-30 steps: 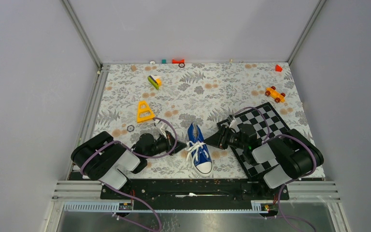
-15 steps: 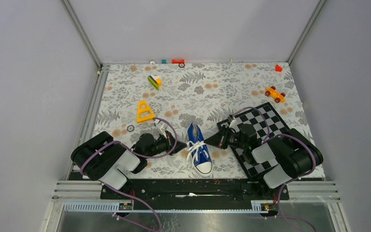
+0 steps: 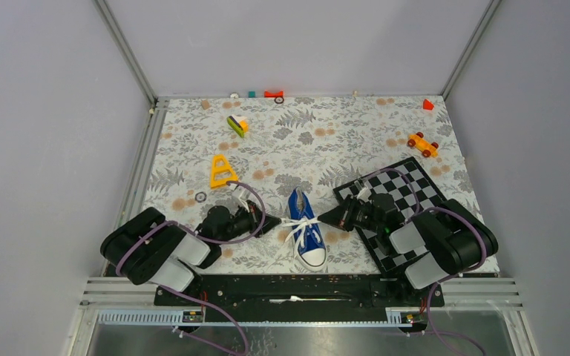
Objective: Tie the shoes
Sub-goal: Tie the shoelace on the shoe.
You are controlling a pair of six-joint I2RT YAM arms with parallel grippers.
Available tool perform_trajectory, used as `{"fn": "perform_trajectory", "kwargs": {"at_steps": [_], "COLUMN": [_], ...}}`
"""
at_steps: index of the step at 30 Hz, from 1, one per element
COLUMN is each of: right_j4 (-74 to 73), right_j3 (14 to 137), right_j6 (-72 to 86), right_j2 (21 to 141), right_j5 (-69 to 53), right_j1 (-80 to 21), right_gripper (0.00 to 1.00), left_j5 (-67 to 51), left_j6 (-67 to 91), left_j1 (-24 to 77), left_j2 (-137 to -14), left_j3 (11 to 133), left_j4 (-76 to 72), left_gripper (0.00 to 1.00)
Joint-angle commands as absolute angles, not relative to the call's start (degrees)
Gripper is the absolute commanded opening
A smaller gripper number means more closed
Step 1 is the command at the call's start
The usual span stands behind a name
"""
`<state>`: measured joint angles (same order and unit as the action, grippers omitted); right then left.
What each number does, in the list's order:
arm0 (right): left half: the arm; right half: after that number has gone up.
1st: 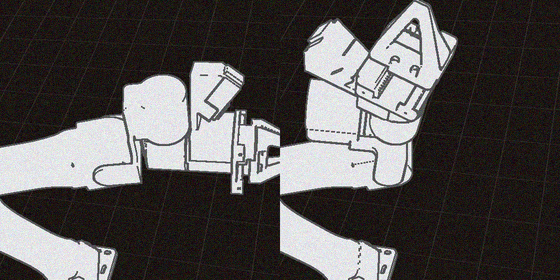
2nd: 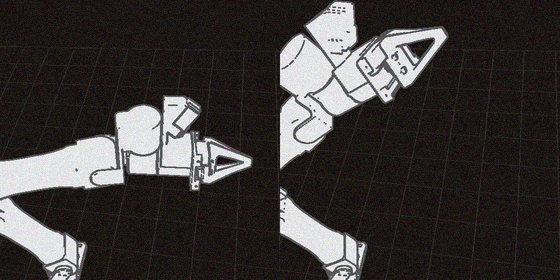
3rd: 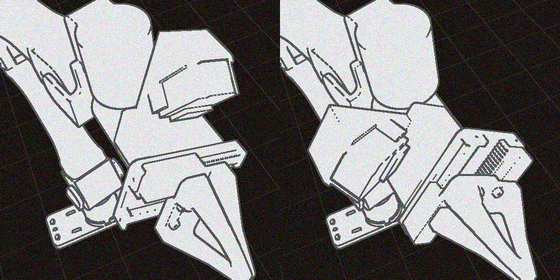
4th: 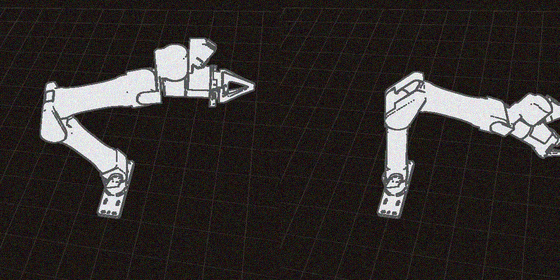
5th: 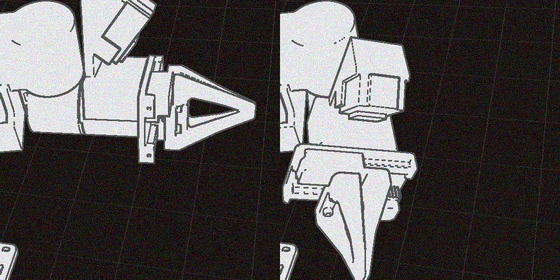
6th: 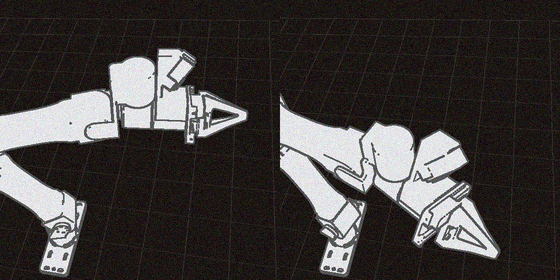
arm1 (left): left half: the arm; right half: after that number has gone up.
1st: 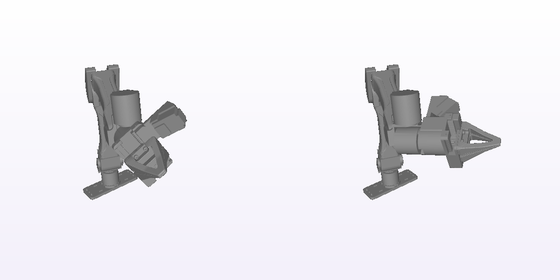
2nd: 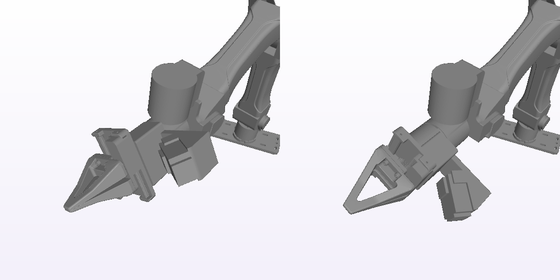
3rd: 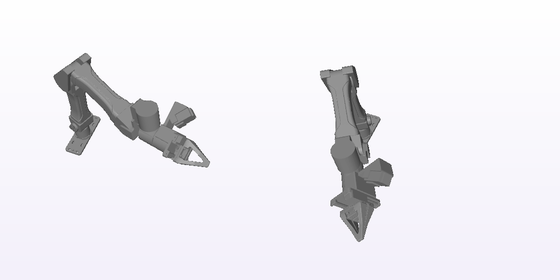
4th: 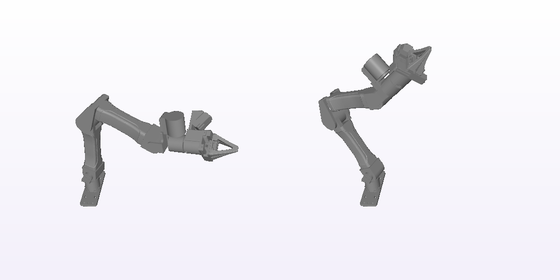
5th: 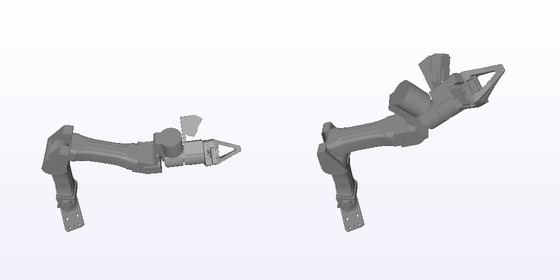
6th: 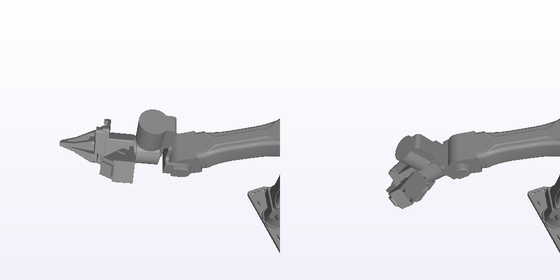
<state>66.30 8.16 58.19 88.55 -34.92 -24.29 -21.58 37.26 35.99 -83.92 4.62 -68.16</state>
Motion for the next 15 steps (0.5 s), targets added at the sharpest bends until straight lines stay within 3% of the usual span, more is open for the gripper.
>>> {"fn": "perform_trajectory", "kwargs": {"at_steps": [1, 15], "right_j4": [68.3, 56.3], "right_j3": [6.6, 5.5], "right_j6": [58.1, 55.0], "right_j2": [85.7, 75.6], "right_j5": [-32.0, -27.4], "right_j1": [-22.8, -20.2], "right_gripper": [0.00, 0.00], "left_j5": [-20.8, -18.4], "left_j6": [35.9, 36.2], "left_j1": [34.9, 33.1], "left_j2": [-82.0, -74.9], "left_j3": [2.9, -1.6], "left_j4": [-70.1, -67.0], "left_gripper": [0.00, 0.00]}}
